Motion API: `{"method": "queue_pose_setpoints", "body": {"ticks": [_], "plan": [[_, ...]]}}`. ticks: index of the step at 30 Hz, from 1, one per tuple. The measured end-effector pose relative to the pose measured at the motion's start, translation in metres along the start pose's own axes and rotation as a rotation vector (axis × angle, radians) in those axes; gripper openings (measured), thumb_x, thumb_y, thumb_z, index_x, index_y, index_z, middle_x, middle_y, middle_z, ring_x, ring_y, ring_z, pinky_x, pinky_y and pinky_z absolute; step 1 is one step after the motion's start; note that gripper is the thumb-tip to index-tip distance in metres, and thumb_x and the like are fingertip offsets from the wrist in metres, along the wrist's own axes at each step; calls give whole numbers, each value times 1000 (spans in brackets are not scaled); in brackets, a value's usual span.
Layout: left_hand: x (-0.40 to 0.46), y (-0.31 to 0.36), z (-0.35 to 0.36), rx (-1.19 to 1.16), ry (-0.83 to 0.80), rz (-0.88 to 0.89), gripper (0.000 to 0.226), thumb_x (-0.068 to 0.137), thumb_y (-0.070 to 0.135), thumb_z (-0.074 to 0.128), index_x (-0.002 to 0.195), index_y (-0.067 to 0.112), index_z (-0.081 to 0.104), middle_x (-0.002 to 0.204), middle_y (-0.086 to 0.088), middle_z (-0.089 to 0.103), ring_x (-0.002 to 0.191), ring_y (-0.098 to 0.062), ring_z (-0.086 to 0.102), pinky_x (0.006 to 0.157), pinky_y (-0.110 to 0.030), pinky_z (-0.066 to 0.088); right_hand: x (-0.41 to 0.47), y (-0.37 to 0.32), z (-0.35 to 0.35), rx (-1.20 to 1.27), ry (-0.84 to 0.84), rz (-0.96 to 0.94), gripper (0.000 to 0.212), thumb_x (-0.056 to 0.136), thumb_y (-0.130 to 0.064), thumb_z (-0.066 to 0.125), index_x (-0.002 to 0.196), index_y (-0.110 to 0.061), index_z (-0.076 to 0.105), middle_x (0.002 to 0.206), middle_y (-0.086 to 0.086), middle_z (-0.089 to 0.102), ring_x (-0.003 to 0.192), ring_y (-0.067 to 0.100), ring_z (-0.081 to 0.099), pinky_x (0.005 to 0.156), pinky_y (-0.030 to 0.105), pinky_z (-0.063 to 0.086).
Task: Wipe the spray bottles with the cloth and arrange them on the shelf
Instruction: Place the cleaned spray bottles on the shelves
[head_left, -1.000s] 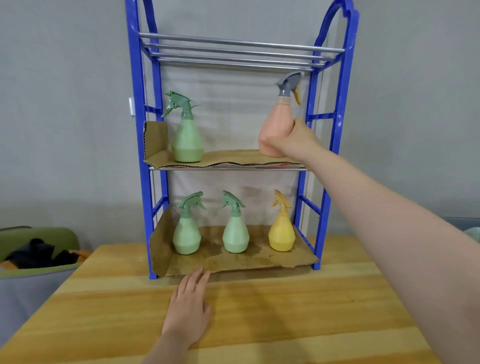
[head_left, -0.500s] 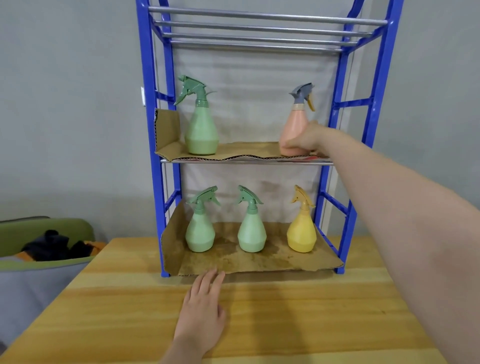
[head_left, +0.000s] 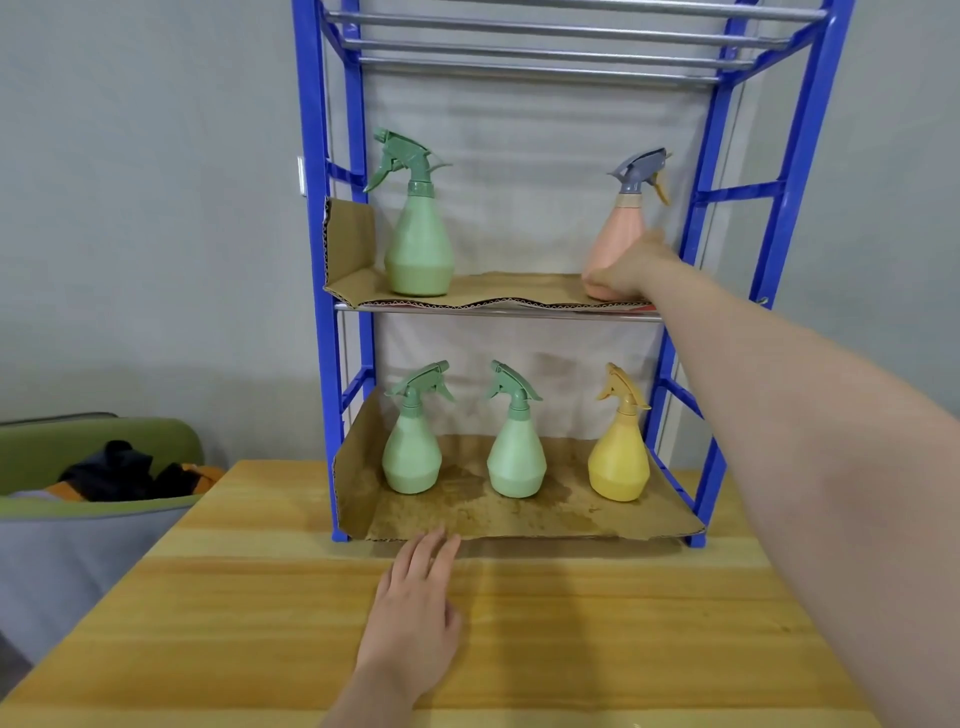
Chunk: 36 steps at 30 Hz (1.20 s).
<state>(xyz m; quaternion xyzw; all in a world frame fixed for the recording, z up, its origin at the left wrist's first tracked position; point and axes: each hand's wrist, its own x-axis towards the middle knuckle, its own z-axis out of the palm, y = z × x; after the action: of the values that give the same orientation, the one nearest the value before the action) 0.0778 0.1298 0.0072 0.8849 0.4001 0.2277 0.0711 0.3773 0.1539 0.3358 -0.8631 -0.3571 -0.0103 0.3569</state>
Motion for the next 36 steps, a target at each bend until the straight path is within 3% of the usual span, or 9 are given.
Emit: {"method": "queue_pose_setpoints", "body": {"ticks": [2, 6, 10, 13, 17, 21, 28, 34, 36], "plan": [[0, -1, 0, -1, -3, -1, 69, 96, 24, 37, 156, 31, 4, 162, 12, 2, 150, -11, -1, 121, -31, 10, 0, 2, 0, 16, 4, -8, 96, 82, -43, 75, 148, -7, 16, 138, 15, 46, 124, 35, 49, 82, 39, 40], [-1, -1, 1, -8, -4, -6, 69, 95, 24, 39, 156, 31, 7, 162, 11, 6, 150, -12, 2, 122, -31, 11, 1, 5, 0, 160, -59, -19, 103, 80, -47, 74, 152, -11, 10, 143, 14, 41, 129, 35, 45, 103, 45, 43], [-1, -1, 2, -4, -8, -5, 69, 94, 24, 39, 155, 31, 7, 162, 11, 5, 150, -13, 1, 122, -31, 11, 3, 9, -4, 417, -30, -58, 71, 84, -29, 61, 146, -13, 28, 137, 11, 45, 113, 28, 47, 88, 40, 46], [-1, 0, 2, -15, -5, -9, 69, 94, 22, 41, 155, 30, 10, 162, 10, 8, 150, -13, 4, 121, -32, 12, 8, 14, -6, 319, -17, -69, 82, 79, -41, 70, 146, -14, 31, 140, 11, 43, 118, 30, 48, 93, 41, 48], [0, 0, 2, -14, -5, -9, 69, 94, 23, 41, 156, 30, 10, 162, 10, 9, 150, -14, 5, 121, -32, 11, 9, 16, -6, 208, 62, 33, 112, 69, -56, 79, 150, -10, 17, 147, 15, 33, 130, 34, 44, 103, 44, 44], [0, 0, 2, -13, -4, -14, 69, 94, 23, 41, 155, 30, 10, 162, 11, 8, 150, -13, 4, 121, -32, 12, 8, 17, -6, 309, -7, 3, 93, 72, -40, 78, 144, -11, 27, 137, 13, 45, 118, 31, 51, 93, 42, 49], [-1, 1, 2, -24, 1, -17, 69, 94, 23, 41, 155, 31, 10, 162, 11, 8, 150, -13, 4, 121, -32, 12, 0, 12, -5, 85, 69, 11, 110, 74, -56, 77, 151, -7, 15, 148, 18, 32, 131, 37, 44, 101, 45, 42], [-1, 0, 2, -44, 6, -19, 69, 94, 22, 42, 155, 30, 12, 162, 10, 10, 150, -12, 6, 122, -33, 13, -6, 14, -13, 142, 21, -52, 84, 83, -36, 73, 145, -5, 25, 139, 16, 46, 123, 34, 51, 90, 40, 47], [-2, -1, 2, -50, 4, -21, 69, 94, 21, 42, 155, 30, 12, 162, 11, 9, 150, -12, 5, 123, -34, 14, -10, 13, -14, 85, 53, -53, 89, 82, -40, 76, 145, -4, 25, 140, 17, 45, 125, 35, 50, 91, 41, 46]]}}
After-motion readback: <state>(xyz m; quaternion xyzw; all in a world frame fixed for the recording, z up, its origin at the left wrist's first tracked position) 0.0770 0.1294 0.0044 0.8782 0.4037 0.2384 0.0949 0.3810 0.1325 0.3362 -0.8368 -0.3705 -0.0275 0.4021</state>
